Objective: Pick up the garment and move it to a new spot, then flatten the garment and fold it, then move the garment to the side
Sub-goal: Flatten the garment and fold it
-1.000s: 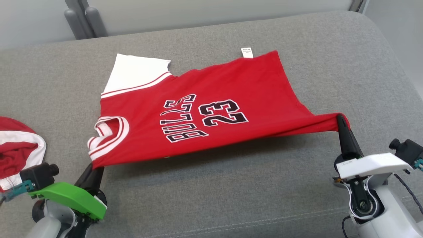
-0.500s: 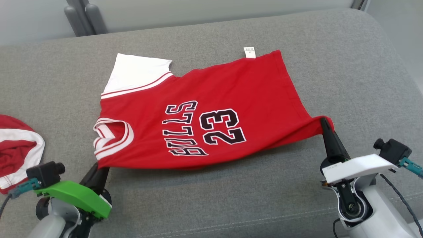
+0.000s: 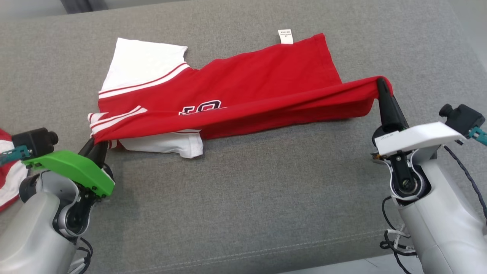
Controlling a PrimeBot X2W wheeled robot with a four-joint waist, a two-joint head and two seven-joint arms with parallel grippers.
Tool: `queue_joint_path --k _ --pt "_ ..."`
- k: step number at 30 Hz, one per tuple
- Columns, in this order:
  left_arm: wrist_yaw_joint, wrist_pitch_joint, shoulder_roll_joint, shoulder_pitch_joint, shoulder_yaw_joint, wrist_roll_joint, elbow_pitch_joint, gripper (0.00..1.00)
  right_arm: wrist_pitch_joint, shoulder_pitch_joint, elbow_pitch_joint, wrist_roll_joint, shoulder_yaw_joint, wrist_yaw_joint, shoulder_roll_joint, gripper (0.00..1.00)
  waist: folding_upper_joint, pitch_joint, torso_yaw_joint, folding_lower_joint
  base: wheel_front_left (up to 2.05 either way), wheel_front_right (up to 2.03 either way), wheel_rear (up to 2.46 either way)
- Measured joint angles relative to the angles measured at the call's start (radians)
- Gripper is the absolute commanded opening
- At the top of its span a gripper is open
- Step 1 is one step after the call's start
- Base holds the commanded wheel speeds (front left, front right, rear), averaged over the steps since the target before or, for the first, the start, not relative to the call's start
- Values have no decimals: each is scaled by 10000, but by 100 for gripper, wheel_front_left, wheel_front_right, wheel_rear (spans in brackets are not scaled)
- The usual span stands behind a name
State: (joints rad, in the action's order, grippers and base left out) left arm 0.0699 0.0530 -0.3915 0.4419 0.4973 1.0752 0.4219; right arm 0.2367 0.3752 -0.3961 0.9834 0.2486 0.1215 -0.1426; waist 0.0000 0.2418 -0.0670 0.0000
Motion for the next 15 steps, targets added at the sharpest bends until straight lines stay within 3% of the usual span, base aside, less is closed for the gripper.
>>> queue_joint_path --k 1,2,3,4,5,7,8,9,10,15 --pt "0 -17 15 147 84 -77 136 0 -10 170 -138 -31 21 -6 12 0 0 88 -10 0 0 0 0" --pt "2 -104 48 288 182 -234 268 10 -58 314 -288 -75 36 -13 17 0 0 171 -18 0 0 0 0" --pt "4 -127 109 416 251 -362 397 45 -61 423 -439 -100 50 -13 15 0 0 253 -24 0 0 0 0" --pt "12 -125 196 526 288 -412 546 91 -59 509 -600 -132 61 -13 19 0 0 324 -25 0 0 0 0" --pt "17 -125 286 614 293 -414 665 100 -58 572 -752 -171 81 -13 23 0 0 384 -25 0 0 0 0" --pt "19 -58 378 725 301 -481 872 100 -56 683 -1041 -186 138 -13 54 1 0 467 -18 0 0 0 0" --pt "61 25 385 761 293 -499 949 100 -56 724 -1147 -213 159 -13 84 29 0 488 -7 1 0 0 0" --pt "90 81 387 779 293 -512 1005 100 -54 757 -1244 -242 169 -12 119 70 0 495 9 0 0 0 0" --pt "98 161 387 788 299 -552 1074 100 -54 787 -1360 -244 173 -12 150 100 0 493 25 0 0 0 0" --pt "205 581 376 792 401 -901 1266 100 21 878 -1722 -360 140 -6 157 100 0 372 121 0 0 0 0"
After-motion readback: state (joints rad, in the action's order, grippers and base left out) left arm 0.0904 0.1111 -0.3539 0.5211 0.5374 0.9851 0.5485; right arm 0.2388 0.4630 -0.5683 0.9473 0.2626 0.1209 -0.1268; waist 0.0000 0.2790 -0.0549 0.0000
